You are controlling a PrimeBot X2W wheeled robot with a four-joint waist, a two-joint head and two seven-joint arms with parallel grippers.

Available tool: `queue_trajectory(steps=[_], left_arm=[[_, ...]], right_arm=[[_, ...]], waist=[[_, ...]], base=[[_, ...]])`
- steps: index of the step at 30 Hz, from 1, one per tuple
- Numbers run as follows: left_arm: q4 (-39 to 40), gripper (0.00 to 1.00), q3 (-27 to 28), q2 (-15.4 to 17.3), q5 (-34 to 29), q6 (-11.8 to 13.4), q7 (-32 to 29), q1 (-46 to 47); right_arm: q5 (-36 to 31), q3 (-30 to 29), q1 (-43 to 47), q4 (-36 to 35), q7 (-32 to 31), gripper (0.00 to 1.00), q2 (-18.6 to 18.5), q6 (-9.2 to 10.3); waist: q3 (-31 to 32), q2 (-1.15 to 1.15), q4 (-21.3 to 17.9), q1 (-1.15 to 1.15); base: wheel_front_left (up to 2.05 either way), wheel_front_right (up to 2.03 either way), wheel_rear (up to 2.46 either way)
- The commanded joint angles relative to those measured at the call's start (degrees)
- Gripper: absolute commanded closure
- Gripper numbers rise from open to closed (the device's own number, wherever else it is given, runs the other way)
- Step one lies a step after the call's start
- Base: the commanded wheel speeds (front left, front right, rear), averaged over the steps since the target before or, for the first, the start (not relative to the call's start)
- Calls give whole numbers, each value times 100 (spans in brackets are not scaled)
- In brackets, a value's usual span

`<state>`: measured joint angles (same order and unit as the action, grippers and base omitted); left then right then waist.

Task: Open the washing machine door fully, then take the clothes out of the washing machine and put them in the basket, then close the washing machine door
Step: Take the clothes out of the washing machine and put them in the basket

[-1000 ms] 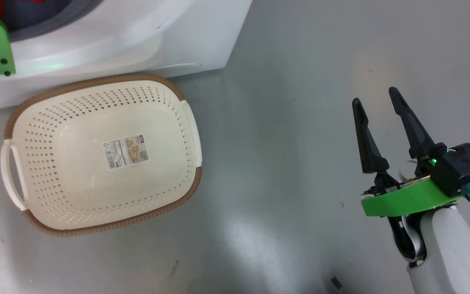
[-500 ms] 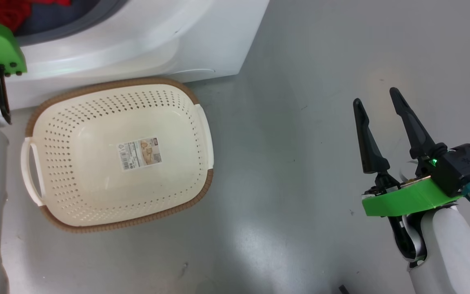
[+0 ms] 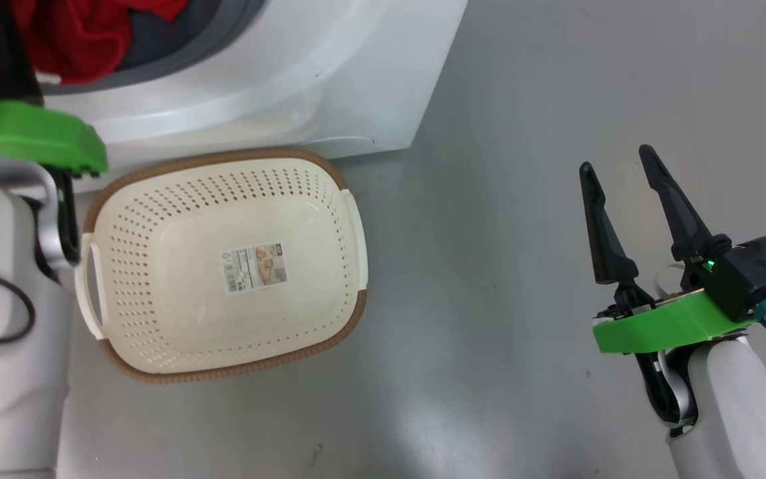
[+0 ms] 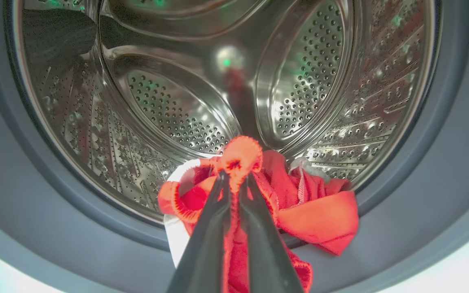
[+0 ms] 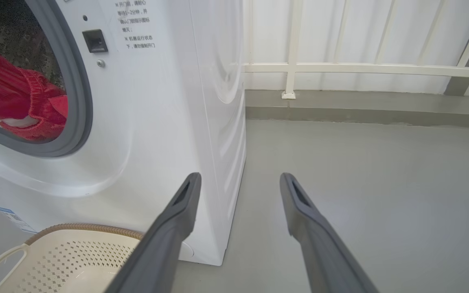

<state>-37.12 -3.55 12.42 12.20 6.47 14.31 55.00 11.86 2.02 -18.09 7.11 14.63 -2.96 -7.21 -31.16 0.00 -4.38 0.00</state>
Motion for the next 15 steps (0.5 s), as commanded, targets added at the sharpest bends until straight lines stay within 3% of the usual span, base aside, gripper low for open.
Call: queue_trajectory(steps=[1, 15], left_arm=[[353, 100, 171, 210, 27, -21, 67, -208], [1966, 100, 222, -100, 119, -122, 68, -1778]], right_arm=[[-96, 77, 96, -112, 37, 0, 8, -28], [-95, 29, 285, -77, 37, 0, 8, -28]], waist=[[142, 0, 68, 0], [720, 0, 244, 0]], base=[[0, 0, 0], [0, 0, 0]])
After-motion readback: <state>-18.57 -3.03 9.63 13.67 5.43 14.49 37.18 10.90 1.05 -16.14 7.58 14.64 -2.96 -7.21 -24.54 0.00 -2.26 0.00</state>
